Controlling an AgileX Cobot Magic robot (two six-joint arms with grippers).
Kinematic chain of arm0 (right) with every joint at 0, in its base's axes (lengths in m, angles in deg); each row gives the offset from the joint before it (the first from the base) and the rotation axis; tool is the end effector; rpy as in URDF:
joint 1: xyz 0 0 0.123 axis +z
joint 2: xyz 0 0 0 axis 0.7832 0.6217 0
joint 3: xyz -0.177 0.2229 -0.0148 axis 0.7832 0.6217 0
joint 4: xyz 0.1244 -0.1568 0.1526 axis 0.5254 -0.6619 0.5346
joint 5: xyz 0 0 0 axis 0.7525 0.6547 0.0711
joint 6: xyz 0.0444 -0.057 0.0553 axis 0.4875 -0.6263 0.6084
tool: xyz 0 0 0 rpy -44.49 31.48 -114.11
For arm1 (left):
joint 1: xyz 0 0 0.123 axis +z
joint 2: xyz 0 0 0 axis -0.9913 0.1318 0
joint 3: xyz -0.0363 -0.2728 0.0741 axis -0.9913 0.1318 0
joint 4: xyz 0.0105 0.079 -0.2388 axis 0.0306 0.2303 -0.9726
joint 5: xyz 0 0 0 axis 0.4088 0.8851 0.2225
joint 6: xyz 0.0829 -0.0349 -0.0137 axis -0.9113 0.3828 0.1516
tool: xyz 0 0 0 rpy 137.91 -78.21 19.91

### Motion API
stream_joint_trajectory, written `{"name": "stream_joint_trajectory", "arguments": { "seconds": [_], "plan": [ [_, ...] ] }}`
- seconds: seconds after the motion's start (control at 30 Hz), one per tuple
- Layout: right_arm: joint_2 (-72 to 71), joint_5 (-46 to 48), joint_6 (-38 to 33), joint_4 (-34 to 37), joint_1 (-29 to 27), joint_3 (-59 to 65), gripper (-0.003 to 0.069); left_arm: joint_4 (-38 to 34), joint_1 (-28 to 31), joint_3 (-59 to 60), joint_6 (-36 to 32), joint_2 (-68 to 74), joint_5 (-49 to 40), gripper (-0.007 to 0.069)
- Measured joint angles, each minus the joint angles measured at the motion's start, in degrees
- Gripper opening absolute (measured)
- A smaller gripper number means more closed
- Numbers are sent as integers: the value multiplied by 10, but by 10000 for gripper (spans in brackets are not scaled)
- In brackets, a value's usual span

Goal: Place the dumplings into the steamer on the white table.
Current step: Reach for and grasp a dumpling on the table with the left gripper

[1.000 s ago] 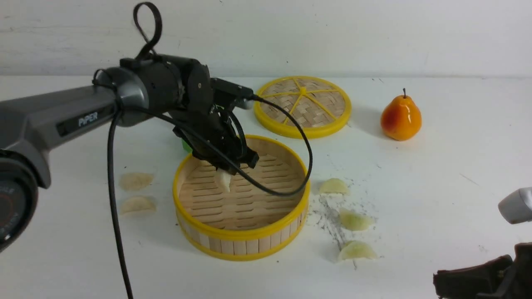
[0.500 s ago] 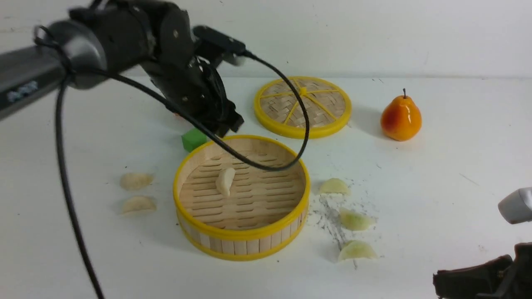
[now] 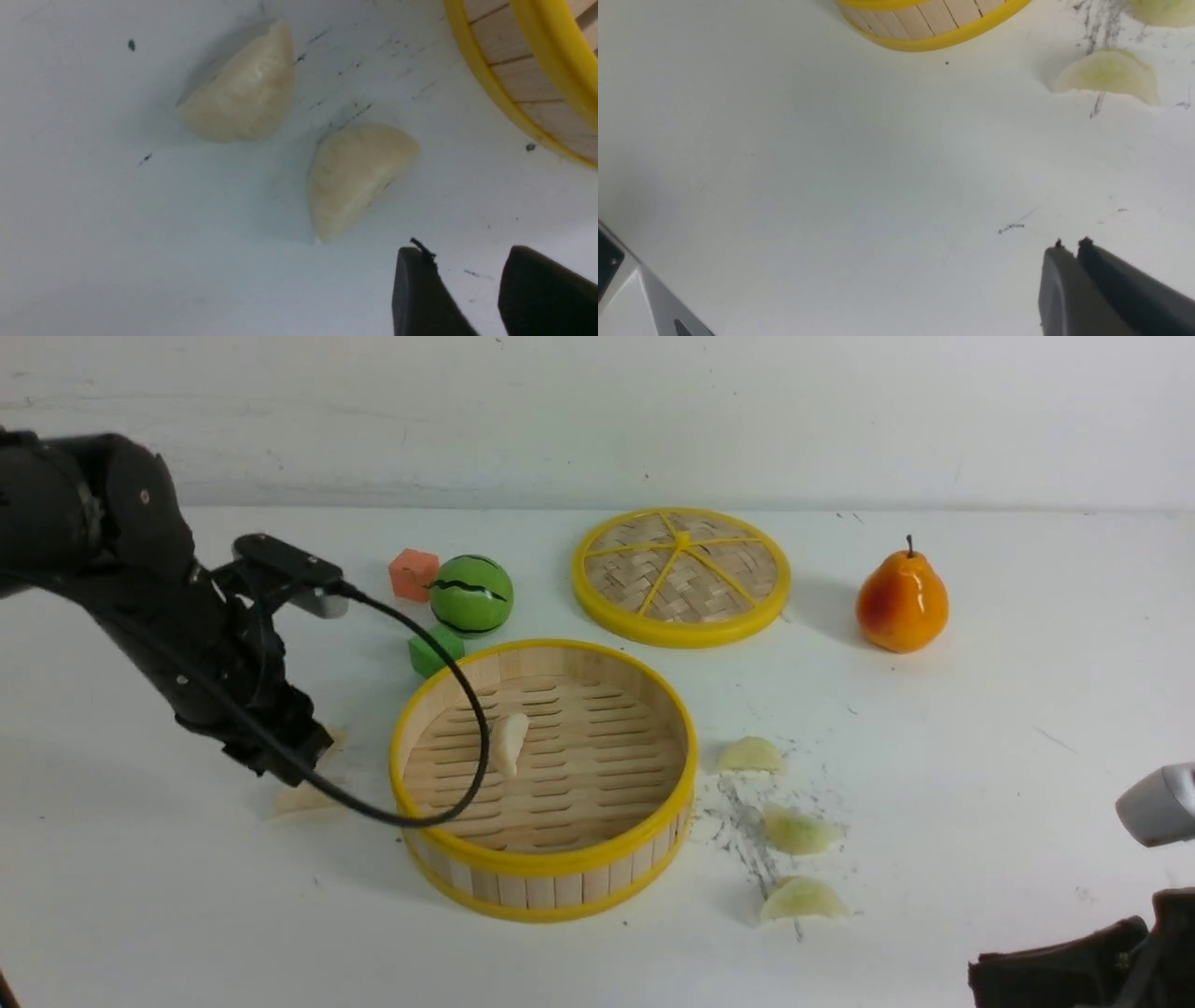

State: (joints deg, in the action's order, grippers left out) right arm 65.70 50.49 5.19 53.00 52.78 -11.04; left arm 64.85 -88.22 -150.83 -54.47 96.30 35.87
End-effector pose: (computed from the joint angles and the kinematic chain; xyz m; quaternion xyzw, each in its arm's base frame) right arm 0.1545 0.0580 0.2451 -0.1212 0.8911 0.3005 0.3178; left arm 0.3712 -0.0477 0.2293 0.2949 0.9394 -0.0214 0.1734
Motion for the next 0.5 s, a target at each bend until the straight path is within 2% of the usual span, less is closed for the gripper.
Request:
{"name": "stream_joint_trajectory", "arguments": {
  "seconds": [0.13,0.5],
  "plan": [
    [0,0,0,0,0,0,43,-2,-2,10,-25,1,41,246],
    [0,-2,-5,0,0,0,43,29,-2,11,-29,71,94,245]
  ]
}}
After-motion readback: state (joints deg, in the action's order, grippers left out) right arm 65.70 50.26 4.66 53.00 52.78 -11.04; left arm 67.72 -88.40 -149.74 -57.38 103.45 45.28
